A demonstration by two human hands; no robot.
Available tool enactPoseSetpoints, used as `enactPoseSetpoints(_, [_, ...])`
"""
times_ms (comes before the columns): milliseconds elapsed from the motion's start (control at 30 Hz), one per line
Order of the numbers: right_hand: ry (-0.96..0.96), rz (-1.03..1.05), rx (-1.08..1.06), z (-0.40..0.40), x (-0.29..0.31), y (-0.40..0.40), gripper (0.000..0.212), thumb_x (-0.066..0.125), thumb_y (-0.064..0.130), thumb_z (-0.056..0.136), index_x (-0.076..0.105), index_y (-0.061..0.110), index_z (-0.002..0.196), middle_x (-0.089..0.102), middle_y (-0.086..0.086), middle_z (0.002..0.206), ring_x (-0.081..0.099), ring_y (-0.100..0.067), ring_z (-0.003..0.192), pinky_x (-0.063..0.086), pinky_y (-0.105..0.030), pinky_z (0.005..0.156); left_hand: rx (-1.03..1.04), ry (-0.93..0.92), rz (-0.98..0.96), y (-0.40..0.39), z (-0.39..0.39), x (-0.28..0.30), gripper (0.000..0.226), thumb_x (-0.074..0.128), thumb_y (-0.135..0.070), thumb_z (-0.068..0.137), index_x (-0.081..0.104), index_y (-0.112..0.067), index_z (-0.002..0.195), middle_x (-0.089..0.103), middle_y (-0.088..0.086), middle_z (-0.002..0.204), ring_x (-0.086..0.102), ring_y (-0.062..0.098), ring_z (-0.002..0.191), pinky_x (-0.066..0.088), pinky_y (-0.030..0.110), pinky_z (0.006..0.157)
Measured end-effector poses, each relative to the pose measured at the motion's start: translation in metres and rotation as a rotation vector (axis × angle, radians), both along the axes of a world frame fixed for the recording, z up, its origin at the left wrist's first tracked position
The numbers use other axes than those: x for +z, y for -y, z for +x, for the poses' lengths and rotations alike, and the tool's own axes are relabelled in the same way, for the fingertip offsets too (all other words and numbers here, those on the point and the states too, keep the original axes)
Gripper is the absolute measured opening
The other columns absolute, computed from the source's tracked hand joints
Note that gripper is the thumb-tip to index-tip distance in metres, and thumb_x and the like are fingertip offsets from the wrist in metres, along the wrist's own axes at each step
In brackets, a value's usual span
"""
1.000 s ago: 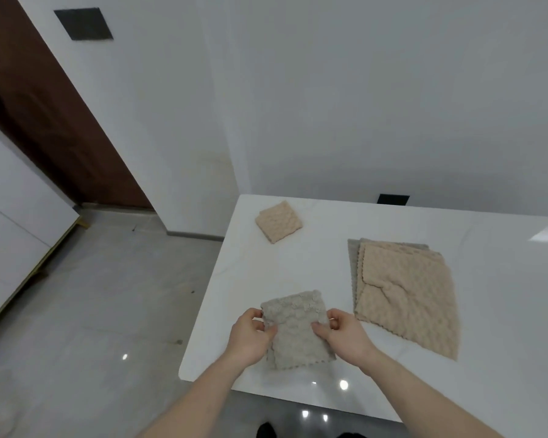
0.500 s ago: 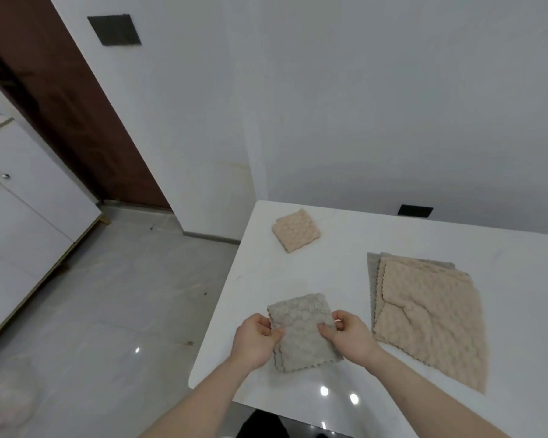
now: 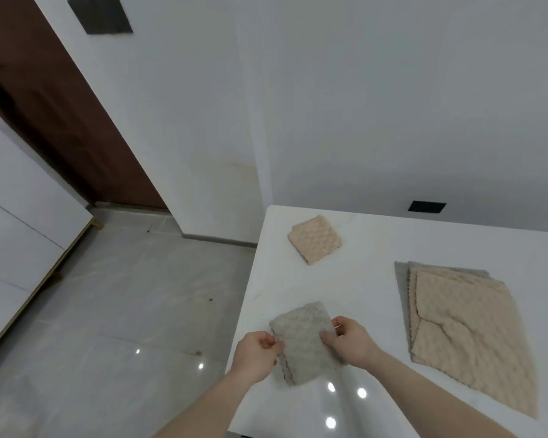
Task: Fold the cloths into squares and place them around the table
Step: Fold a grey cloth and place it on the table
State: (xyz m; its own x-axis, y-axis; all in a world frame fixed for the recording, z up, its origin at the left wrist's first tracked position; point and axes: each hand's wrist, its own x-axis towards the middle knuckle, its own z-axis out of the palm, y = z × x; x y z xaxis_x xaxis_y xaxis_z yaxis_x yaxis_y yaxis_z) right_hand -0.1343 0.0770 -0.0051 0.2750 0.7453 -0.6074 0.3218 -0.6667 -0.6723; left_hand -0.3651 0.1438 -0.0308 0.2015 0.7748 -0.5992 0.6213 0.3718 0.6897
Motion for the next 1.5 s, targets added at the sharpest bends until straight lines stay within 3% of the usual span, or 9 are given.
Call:
enactPoseSetpoints(200, [0.070,-0.098,0.011,-0.053,-0.023,-0.058,0.014,0.065,0.033,0.088,0.066,0.023,0.098,0.070,0.004,0.092,0.069,-0.014,0.085,0.059,-0.031,0.073,-0.017,-0.037,-0.036,-0.063,-0.045,-0.036,0.021,0.080,-0.026,0.084,0.070,-0.017,0.068,0.068,0.001,0.065,0.064,0.016,0.063,0.061,0.043,0.077])
enactPoseSetpoints(433, [0.137,-0.160,-0.035,-0.088,-0.052,-0.094,0.017,0.058,0.030,0.084,0.060,0.025,0.100,0.069,0.004,0.092,0.070,-0.020,0.078,0.061,-0.040,0.075,-0.141,-0.083,-0.125,-0.098,-0.055,-0.062,0.018,0.077,-0.026,0.088,0.065,-0.022,0.076,0.071,0.000,0.076,0.065,0.017,0.068,0.053,0.028,0.069])
enactPoseSetpoints(500, [0.161,-0.169,-0.028,-0.096,-0.058,-0.099,0.021,0.056,0.031,0.085,0.059,0.024,0.105,0.069,0.002,0.095,0.069,-0.022,0.083,0.060,-0.040,0.077,-0.154,-0.094,-0.140,-0.100,-0.054,-0.066,0.014,0.076,-0.026,0.090,0.066,-0.019,0.081,0.072,0.002,0.082,0.069,0.020,0.075,0.054,0.028,0.071])
enactPoseSetpoints(633, [0.200,-0.160,-0.003,-0.109,-0.062,-0.104,0.037,0.057,0.024,0.085,0.057,0.021,0.122,0.069,0.002,0.111,0.066,-0.021,0.100,0.055,-0.034,0.085,-0.191,-0.149,-0.139,-0.101,-0.055,-0.068,0.019,0.072,-0.028,0.093,0.070,-0.008,0.095,0.075,0.007,0.093,0.070,0.022,0.081,0.042,0.017,0.058])
enactPoseSetpoints(733, [0.222,-0.172,-0.003,-0.108,-0.061,-0.102,0.051,0.055,0.018,0.085,0.052,0.017,0.135,0.065,-0.001,0.123,0.062,-0.023,0.111,0.051,-0.031,0.090,-0.236,-0.219,-0.121,-0.103,-0.061,-0.065,0.013,0.066,-0.026,0.096,0.061,-0.016,0.088,0.065,-0.003,0.086,0.059,0.014,0.078,0.034,0.011,0.051])
enactPoseSetpoints(900, [0.288,-0.230,0.103,-0.086,-0.066,-0.097,0.066,0.058,0.023,0.085,0.040,0.017,0.148,0.044,-0.006,0.149,0.048,-0.026,0.134,0.042,-0.035,0.109,-0.315,-0.307,0.084,-0.107,-0.058,-0.055,0.009,0.060,-0.029,0.089,0.057,-0.031,0.081,0.063,-0.014,0.085,0.060,0.007,0.075,0.049,0.028,0.064])
enactPoseSetpoints(1033, [0.367,-0.223,0.214,-0.060,-0.066,-0.112,0.074,0.061,0.025,0.088,0.030,0.019,0.155,0.021,-0.008,0.163,0.041,-0.033,0.140,0.040,-0.039,0.112,-0.549,-0.201,0.261,-0.109,-0.040,-0.046,0.015,0.060,-0.024,0.090,0.062,-0.030,0.104,0.053,-0.016,0.117,0.057,0.009,0.097,0.042,0.022,0.075])
enactPoseSetpoints(1200, [0.469,-0.169,0.340,-0.024,-0.063,-0.160,0.075,0.055,0.022,0.091,0.022,0.027,0.158,-0.002,-0.005,0.167,0.037,-0.039,0.139,0.046,-0.043,0.106,-0.877,-0.290,0.153,-0.122,-0.026,-0.053,0.046,0.060,-0.028,0.093,0.057,-0.027,0.140,0.026,-0.006,0.164,0.031,0.017,0.149,0.028,0.021,0.114])
enactPoseSetpoints(1500, [0.576,-0.253,0.509,0.027,-0.089,-0.243,0.057,0.055,0.018,0.087,0.041,0.023,0.142,-0.006,-0.006,0.162,0.024,-0.040,0.138,0.044,-0.050,0.105,-1.007,-0.402,-0.017,-0.129,-0.011,-0.070,0.062,0.060,-0.036,0.096,0.043,-0.027,0.155,0.004,0.006,0.172,0.013,0.025,0.158,0.015,0.027,0.125])
